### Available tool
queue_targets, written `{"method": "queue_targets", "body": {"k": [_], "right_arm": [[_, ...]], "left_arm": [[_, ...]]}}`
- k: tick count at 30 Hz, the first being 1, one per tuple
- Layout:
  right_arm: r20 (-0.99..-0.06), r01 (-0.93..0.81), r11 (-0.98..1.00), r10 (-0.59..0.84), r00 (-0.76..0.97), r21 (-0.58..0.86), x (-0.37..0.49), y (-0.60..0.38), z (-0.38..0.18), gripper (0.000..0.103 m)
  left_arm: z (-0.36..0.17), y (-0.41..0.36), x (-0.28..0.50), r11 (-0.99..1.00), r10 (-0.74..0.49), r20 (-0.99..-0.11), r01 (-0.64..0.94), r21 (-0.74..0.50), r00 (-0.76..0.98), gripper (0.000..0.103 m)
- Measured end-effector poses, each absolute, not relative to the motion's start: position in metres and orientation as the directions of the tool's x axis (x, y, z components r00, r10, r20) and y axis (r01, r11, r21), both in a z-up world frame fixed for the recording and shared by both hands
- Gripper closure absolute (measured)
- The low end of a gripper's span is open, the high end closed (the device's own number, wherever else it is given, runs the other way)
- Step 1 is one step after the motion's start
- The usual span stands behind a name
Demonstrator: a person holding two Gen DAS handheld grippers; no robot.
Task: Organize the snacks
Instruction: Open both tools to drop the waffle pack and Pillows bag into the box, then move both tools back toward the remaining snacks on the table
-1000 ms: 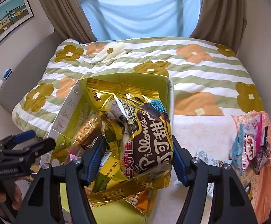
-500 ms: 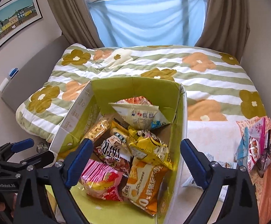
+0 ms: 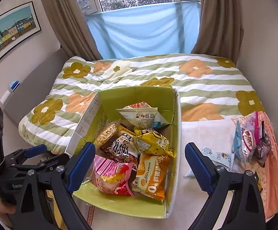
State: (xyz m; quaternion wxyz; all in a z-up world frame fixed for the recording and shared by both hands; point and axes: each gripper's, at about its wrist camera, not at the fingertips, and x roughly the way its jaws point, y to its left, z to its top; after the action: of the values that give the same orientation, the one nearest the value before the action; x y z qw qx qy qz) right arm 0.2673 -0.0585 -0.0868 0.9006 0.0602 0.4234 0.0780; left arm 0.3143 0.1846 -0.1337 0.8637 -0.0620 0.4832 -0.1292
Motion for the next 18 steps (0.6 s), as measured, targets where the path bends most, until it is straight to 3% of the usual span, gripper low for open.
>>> {"method": "queue_targets", "body": {"k": [9, 18], "right_arm": [[-0.719, -0.032, 0.980, 0.166, 0.675, 0.197, 0.237, -0.110, -0.066, 0.010], [-0.730, -0.009, 0.983, 0.142, 0.668, 0.182, 0.221, -0.196, -0.071, 0.010]], "left_arm": [[-0.122, 0.130, 0.312, 0.938, -0.339, -0.799, 0.247, -0.244, 0.496, 0.000], [-0.121, 0.023, 0.302, 0.922, -0.373, -0.797, 0.281, -0.265, 0.475, 0.000]]}}
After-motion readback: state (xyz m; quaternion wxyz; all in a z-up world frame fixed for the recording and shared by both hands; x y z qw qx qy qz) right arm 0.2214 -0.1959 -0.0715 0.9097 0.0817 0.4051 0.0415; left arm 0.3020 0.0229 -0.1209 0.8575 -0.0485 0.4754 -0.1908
